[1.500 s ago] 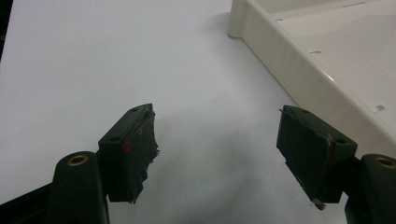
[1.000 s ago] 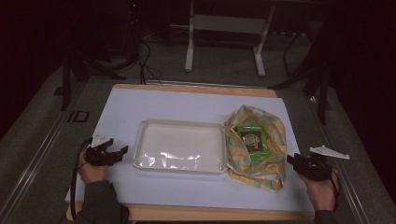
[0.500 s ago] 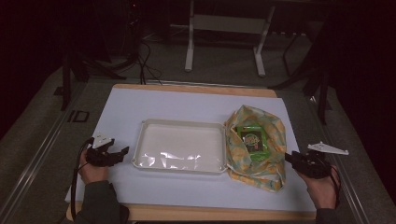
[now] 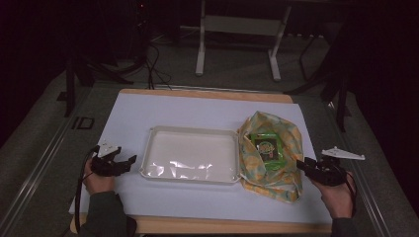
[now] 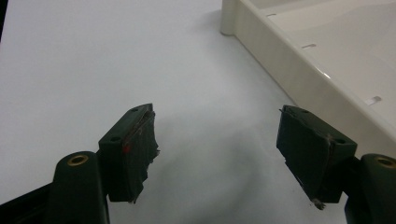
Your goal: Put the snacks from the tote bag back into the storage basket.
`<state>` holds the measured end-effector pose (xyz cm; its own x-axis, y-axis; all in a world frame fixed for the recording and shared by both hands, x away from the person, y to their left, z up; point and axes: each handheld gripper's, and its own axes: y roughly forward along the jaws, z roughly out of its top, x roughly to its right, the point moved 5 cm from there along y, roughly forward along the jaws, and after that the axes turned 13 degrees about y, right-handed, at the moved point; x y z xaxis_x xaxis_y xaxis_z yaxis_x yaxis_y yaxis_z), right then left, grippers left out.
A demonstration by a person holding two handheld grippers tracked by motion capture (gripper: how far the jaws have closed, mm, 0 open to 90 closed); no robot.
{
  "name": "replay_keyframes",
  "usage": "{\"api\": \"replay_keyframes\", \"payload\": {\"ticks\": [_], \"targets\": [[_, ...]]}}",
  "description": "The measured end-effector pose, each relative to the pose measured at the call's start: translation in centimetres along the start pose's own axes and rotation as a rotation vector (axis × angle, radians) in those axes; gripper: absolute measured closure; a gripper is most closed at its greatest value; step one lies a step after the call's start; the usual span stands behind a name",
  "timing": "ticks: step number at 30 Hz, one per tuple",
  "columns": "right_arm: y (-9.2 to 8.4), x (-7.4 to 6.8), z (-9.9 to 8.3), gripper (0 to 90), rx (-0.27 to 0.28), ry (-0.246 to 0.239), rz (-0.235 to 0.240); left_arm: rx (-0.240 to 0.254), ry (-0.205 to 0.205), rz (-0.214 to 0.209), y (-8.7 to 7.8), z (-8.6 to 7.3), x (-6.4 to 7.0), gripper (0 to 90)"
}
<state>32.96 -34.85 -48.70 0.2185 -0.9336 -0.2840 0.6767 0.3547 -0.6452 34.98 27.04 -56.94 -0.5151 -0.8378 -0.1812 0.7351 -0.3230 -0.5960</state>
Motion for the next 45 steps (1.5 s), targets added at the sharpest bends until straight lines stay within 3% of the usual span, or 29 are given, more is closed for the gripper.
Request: {"api": "replay_keyframes", "payload": {"ticks": [18,45], "targets": [[1.7,-1.2,0.7,55.7,-0.044,-0.006,0.036,0.001,0.0,-0.003,0.0,0.0,0.0,28.7],[4.5,-1.1,2.2,52.2,-0.101,0.023,0.064,0.001,-0.007,-0.008,0.0,0.0,-0.1,28.7]]}}
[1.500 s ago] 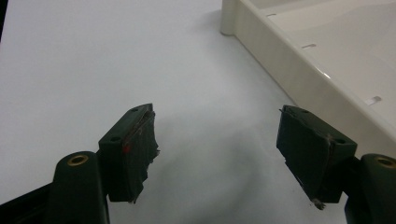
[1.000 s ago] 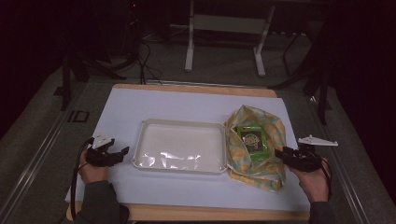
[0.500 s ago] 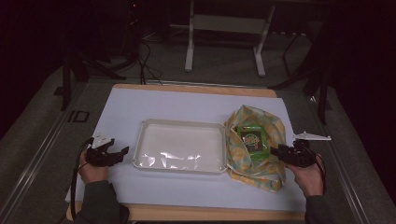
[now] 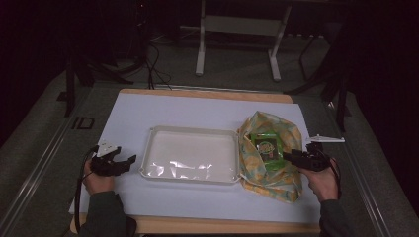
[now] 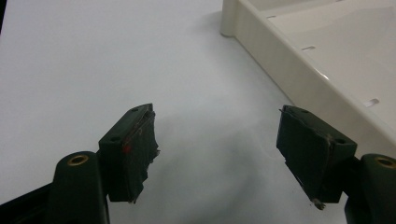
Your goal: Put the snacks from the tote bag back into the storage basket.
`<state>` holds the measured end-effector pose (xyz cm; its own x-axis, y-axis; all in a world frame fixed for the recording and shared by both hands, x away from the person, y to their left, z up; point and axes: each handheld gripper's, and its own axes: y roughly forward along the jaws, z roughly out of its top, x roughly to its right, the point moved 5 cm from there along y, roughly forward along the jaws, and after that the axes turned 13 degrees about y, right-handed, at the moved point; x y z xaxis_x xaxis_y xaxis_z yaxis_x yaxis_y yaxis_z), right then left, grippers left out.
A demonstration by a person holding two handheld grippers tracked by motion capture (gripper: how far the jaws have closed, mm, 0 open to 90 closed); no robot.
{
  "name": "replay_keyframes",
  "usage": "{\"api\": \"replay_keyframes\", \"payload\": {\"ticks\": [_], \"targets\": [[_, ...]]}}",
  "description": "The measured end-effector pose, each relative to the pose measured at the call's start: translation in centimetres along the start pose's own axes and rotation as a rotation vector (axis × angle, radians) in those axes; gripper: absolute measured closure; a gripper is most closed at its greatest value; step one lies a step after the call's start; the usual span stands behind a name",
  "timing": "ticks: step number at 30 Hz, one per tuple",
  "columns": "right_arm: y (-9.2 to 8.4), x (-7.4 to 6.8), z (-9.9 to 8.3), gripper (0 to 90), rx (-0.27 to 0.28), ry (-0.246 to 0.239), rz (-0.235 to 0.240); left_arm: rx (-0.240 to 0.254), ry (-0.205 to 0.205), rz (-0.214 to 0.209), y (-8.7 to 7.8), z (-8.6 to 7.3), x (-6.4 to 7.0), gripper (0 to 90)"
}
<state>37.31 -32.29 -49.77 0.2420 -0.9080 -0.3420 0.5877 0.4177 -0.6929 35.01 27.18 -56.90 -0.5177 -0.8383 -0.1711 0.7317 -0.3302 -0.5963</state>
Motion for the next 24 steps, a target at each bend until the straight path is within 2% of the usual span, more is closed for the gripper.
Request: {"api": "replay_keyframes", "payload": {"ticks": [14,24], "targets": [[1.3,0.3,0.5,48.4,-0.045,0.026,0.017,0.0,-0.002,0.0,0.0,0.0,0.0,28.7],[2.1,0.3,1.1,48.2,-0.048,0.068,0.037,0.001,-0.007,-0.001,0.0,0.0,0.0,28.6]]}}
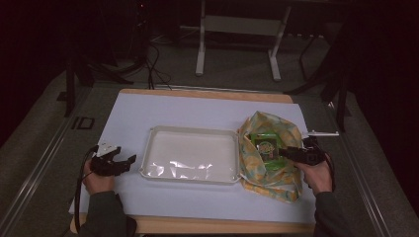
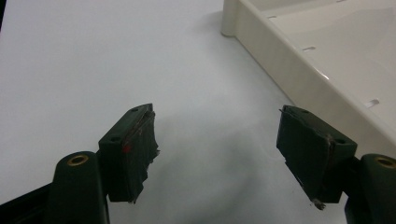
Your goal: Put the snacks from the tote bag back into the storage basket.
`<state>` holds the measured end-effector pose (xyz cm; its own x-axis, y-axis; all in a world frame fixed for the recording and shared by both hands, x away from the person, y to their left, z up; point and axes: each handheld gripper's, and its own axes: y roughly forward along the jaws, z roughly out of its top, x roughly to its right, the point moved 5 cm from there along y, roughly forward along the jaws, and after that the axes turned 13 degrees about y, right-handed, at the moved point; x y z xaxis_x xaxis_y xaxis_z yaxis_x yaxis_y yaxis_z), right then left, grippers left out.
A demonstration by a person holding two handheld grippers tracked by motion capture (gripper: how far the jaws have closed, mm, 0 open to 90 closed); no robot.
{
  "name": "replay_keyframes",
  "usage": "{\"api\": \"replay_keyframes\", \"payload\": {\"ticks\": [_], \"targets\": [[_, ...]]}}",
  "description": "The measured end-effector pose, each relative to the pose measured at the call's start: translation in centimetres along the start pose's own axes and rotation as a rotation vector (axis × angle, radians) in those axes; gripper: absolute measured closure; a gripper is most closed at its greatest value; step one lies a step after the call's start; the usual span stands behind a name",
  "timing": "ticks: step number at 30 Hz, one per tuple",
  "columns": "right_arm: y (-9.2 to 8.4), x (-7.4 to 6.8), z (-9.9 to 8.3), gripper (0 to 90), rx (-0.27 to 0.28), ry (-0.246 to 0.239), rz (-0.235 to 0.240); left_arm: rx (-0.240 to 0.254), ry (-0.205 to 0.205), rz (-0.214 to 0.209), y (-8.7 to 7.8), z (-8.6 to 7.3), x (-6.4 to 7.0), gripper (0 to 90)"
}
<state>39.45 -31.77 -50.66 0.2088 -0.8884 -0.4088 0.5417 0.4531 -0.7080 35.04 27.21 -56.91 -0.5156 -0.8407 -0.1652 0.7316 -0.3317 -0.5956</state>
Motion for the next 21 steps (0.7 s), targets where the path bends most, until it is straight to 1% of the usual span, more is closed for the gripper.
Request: {"api": "replay_keyframes", "payload": {"ticks": [4,6,8,11,14,19,21], "targets": [[0.6,0.1,0.1,47.8,-0.02,0.006,-0.009,-0.001,-0.001,-0.001,0.0,0.0,0.0,28.6],[0.7,0.1,0.1,47.7,-0.022,0.008,-0.009,-0.001,-0.002,0.0,0.0,0.0,0.0,28.6],[1.3,0.2,0.1,47.0,-0.036,0.019,-0.008,0.0,-0.002,0.0,0.0,0.0,0.0,28.7],[1.6,0.2,0.2,46.8,-0.042,0.018,-0.009,-0.001,-0.002,0.0,0.0,0.0,0.0,28.6],[2.1,0.2,0.3,46.5,-0.056,0.035,-0.005,-0.001,-0.003,-0.001,0.0,0.0,0.0,28.6],[2.6,0.2,0.3,45.7,-0.07,0.047,0.002,0.0,-0.004,-0.002,0.0,0.0,-0.1,28.6],[3.1,0.3,0.2,45.3,-0.086,0.053,0.004,-0.001,-0.004,-0.001,0.0,0.0,-0.1,28.6]]}}
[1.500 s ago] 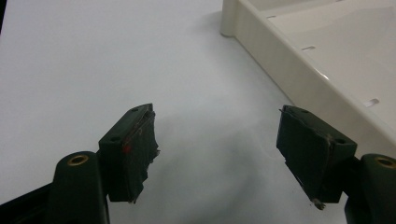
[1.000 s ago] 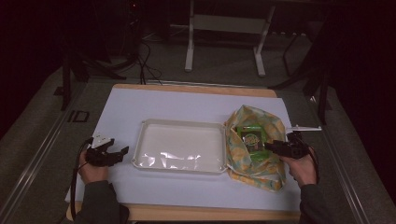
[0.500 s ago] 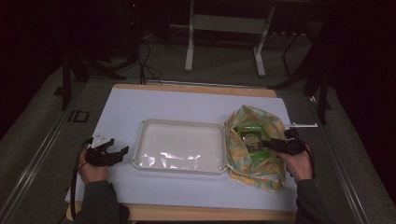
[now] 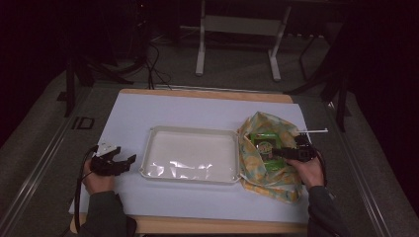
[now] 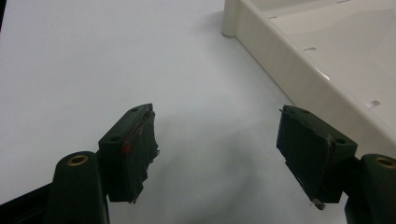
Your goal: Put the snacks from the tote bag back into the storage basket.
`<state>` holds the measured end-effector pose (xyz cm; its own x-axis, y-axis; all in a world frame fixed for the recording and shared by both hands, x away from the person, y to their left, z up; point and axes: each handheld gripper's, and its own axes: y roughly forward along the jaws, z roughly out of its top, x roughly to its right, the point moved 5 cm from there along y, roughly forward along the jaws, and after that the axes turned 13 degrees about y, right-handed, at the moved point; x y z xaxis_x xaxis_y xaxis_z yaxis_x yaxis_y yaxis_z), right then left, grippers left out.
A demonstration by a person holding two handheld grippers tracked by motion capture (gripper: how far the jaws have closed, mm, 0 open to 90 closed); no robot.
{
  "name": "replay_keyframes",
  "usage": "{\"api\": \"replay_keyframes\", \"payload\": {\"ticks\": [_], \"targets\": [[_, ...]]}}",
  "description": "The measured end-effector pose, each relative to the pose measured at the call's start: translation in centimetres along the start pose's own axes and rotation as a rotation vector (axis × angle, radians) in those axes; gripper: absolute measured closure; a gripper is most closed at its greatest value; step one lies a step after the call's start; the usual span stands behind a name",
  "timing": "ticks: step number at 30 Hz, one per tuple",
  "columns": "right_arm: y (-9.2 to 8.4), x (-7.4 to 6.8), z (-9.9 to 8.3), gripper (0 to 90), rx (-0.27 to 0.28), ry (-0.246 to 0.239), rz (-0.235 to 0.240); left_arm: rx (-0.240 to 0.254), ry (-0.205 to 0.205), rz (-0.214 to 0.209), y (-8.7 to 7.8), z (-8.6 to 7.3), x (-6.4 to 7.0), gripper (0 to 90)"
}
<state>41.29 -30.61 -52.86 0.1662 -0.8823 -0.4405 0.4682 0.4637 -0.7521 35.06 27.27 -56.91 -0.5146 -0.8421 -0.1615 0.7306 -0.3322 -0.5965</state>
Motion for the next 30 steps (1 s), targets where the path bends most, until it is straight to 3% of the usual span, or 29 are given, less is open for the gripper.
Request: {"api": "replay_keyframes", "payload": {"ticks": [13,15,20,30], "targets": [[2.2,0.4,0.0,44.0,-0.065,0.042,0.02,-0.001,-0.002,0.001,0.0,0.0,0.0,28.6],[2.5,0.5,0.0,45.9,-0.066,0.079,0.064,0.0,-0.002,0.001,0.0,0.0,0.0,28.6],[2.5,0.3,0.0,49.2,-0.068,0.105,0.113,0.0,-0.004,0.002,0.0,0.0,0.0,28.6],[1.3,-1.3,0.7,58.6,-0.073,0.11,0.217,0.0,-0.006,0.003,0.0,0.0,0.0,28.4]]}}
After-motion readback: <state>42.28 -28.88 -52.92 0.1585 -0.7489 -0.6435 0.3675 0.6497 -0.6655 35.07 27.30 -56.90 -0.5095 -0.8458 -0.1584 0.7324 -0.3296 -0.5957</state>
